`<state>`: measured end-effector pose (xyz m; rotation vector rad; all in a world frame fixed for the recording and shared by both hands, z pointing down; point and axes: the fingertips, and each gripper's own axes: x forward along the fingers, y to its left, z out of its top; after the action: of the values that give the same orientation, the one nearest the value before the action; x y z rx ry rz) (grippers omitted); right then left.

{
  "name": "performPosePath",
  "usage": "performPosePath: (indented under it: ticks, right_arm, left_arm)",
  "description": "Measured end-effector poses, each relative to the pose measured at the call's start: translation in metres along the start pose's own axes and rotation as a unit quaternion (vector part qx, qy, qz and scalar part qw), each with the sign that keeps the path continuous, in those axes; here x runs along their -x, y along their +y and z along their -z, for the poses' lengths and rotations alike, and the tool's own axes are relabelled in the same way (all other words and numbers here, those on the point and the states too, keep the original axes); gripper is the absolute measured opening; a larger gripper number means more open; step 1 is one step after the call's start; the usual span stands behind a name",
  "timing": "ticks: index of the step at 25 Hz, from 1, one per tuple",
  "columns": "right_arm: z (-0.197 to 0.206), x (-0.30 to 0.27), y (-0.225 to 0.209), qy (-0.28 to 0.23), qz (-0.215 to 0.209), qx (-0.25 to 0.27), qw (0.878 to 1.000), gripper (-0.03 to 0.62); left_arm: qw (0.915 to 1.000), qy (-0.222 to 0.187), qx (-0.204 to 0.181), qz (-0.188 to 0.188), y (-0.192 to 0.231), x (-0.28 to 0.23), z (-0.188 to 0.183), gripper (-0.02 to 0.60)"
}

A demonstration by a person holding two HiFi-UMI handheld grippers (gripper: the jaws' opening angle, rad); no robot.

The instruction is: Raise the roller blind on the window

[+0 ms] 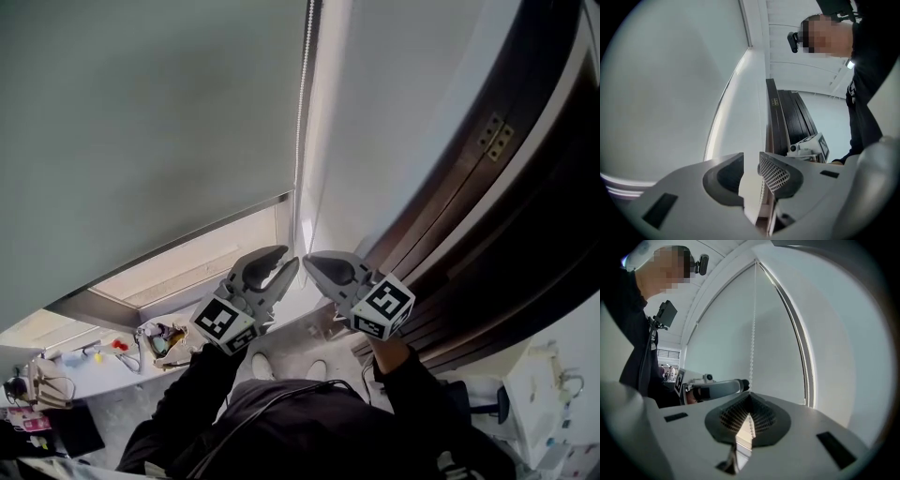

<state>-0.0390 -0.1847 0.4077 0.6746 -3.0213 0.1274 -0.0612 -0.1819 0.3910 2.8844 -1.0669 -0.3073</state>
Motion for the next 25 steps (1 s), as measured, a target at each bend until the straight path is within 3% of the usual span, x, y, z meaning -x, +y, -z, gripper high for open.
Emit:
performPosePath:
  ticks: [8, 19, 25]
  right_arm:
    - [0.036, 0.000, 0.002, 0.026, -0.011, -0.016, 0.999, 0.006]
    - [0.161, -0.007, 0.019, 0.135, -0.022, -0.049, 0.989, 0.006]
    - [0.174, -0.007, 0.018, 0.149, -0.027, -0.056, 0.987, 0.006]
  left_arm:
    - [0.9999, 0.002, -0.006, 0.012, -0.011, -0.012, -0.007, 0.102]
    - [0.9993, 0.020, -0.010, 0.028, -0.011, -0.025, -0.027, 0.130]
    - [0.9985, 0.016, -0.009, 0.052, -0.016, -0.037, -0.044, 0.130]
